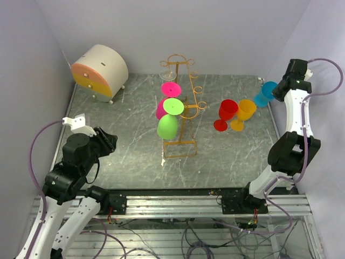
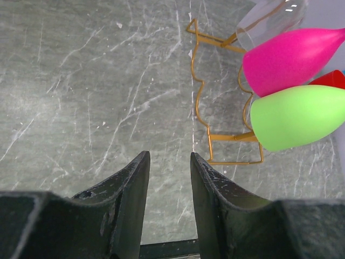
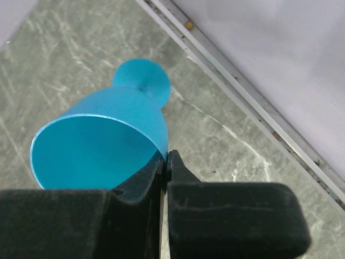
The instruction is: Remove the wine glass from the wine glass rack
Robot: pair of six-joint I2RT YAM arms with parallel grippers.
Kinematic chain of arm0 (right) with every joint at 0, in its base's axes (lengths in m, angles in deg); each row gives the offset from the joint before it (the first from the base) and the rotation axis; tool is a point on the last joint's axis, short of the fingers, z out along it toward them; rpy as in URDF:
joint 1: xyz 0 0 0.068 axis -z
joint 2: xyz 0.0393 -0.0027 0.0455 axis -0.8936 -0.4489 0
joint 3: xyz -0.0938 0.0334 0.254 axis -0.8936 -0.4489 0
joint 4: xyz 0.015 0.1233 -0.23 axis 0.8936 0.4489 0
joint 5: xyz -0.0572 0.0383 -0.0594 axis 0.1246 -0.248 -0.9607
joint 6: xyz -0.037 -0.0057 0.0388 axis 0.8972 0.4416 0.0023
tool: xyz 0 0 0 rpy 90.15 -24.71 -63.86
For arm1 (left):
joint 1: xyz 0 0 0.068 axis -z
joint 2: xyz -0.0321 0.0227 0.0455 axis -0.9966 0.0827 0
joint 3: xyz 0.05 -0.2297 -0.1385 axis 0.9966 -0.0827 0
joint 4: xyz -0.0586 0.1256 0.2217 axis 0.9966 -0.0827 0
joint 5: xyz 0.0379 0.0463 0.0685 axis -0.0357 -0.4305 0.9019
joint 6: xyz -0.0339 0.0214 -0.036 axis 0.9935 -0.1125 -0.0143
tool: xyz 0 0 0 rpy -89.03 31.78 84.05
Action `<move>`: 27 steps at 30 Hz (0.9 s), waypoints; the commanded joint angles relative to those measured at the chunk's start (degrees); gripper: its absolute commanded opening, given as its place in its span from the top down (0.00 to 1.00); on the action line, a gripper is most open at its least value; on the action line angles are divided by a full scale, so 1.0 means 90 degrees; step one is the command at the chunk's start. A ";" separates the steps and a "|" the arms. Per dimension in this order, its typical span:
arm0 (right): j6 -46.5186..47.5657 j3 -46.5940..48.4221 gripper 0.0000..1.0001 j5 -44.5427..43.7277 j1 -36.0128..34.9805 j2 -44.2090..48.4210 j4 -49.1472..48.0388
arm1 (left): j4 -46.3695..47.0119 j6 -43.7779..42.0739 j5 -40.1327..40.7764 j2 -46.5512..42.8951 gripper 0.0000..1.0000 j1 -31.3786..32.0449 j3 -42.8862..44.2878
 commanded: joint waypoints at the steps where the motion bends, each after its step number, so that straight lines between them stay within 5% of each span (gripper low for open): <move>1: -0.0241 -0.0133 1.00 -0.0003 0.0207 0.0037 -0.0256 | 0.0214 -0.0117 0.0139 -0.0123 0.53 0.0021 -0.0106; 16: -0.0528 -0.1960 1.00 0.1115 0.0885 0.0555 -0.0635 | 0.0195 -0.0115 0.0156 -0.0019 0.53 0.0016 -0.0140; 27: -0.0391 -0.2042 0.96 0.1432 0.0885 0.0689 -0.0646 | 0.0186 -0.0113 0.0157 -0.0022 0.53 0.0021 -0.0142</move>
